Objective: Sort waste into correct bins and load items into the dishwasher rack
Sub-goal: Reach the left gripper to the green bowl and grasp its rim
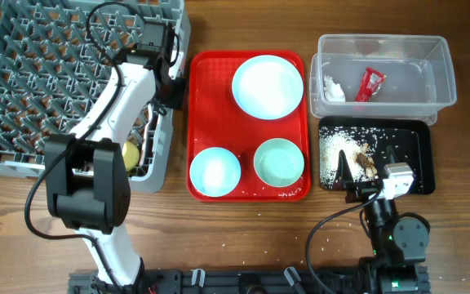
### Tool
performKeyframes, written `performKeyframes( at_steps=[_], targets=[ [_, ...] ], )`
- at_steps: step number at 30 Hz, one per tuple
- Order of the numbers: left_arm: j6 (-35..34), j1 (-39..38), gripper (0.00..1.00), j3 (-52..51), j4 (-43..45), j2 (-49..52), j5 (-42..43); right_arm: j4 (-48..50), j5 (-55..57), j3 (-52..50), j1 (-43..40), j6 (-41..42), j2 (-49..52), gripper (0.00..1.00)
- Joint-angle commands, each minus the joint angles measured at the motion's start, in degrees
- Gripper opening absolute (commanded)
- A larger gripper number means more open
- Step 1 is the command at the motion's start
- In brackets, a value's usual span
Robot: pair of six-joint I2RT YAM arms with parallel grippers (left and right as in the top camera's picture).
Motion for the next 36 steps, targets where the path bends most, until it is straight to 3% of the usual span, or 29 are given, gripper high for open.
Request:
performKeyframes(
  at_steps=[1, 3, 5, 6, 8, 10, 12, 13, 15, 17, 18, 22, 24, 27, 36],
  targets=[
    [-7.98, -0.33, 0.67, 1.03, -0.76, 0.26, 1.36, 0.22, -0.48, -0.15, -0.24, 0.31, -0.5, 1.0],
    [-12.11, -0.33, 0.68, 1.14, -2.62, 0.11, 1.53, 0.22, -0.48, -0.15, -0.24, 0.33, -0.5, 1.0],
    [-16.09, -0.33, 0.48, 3.19, -9.75, -2.45, 3.26, 0.22, -0.48, -0.15, -0.24, 0.31, -0.5, 1.0],
    [-16.24, -0.33, 0.46, 4.9, -13.22, -4.5, 3.21, 0.22, -0.5, -0.15, -0.24, 0.33, -0.5, 1.0],
    [-17.59, -0.35, 0.56, 7.19, -16.28, -9.94, 3.23, 0.22, -0.5, -0.15, -0.24, 0.33, -0.5, 1.0],
    [-19.12, -0.85, 0.6, 7.28, -17.25, -15.39, 3.65, 0.2, -0.48, -0.15, -0.24, 0.31, -0.5, 1.0],
    [-21.0, -3.41, 0.75, 7.28, -19.89, -19.71, 12.9, 0.22, -0.48, -0.15, -0.24, 0.33, -0.5, 1.0],
    [-20.72, -5.42, 0.73, 7.15, -21.27, -19.63, 15.63, 0.22, -0.5, -0.15, -0.24, 0.31, -0.5, 1.0],
    [-22.4, -12.26, 0.5, 3.65, -21.24, -18.18, 13.73, 0.22, -0.48, -0.15, -0.24, 0.33, -0.5, 1.0],
    [-30.95, -16.9, 0.46, 0.11, -21.27, -16.98, 5.64, 0.22, -0.48, -0.15, -0.24, 0.33, -0.5, 1.0],
    [-34.58, -19.37, 0.47, -2.73, -19.71, -16.74, 1.9, 0.22, -0.48, -0.15, -0.24, 0.33, -0.5, 1.0],
    [-38.84, -25.4, 0.4, -12.46, -6.82, -16.63, 2.97, 0.2, -0.48, -0.15, -0.24, 0.33, -0.5, 1.0],
    [-38.93, -27.67, 0.41, -13.97, -2.32, -16.63, 6.78, 0.22, -0.48, -0.15, -0.24, 0.31, -0.5, 1.0],
    [-38.27, -32.3, 0.43, -14.16, 5.2, -15.98, 5.11, 0.22, -0.48, -0.15, -0.24, 0.31, -0.5, 1.0],
    [-38.99, -32.89, 0.27, -14.16, 10.14, -3.04, 2.93, 0.22, -0.5, -0.15, -0.24, 0.33, -0.5, 1.0]
  ],
)
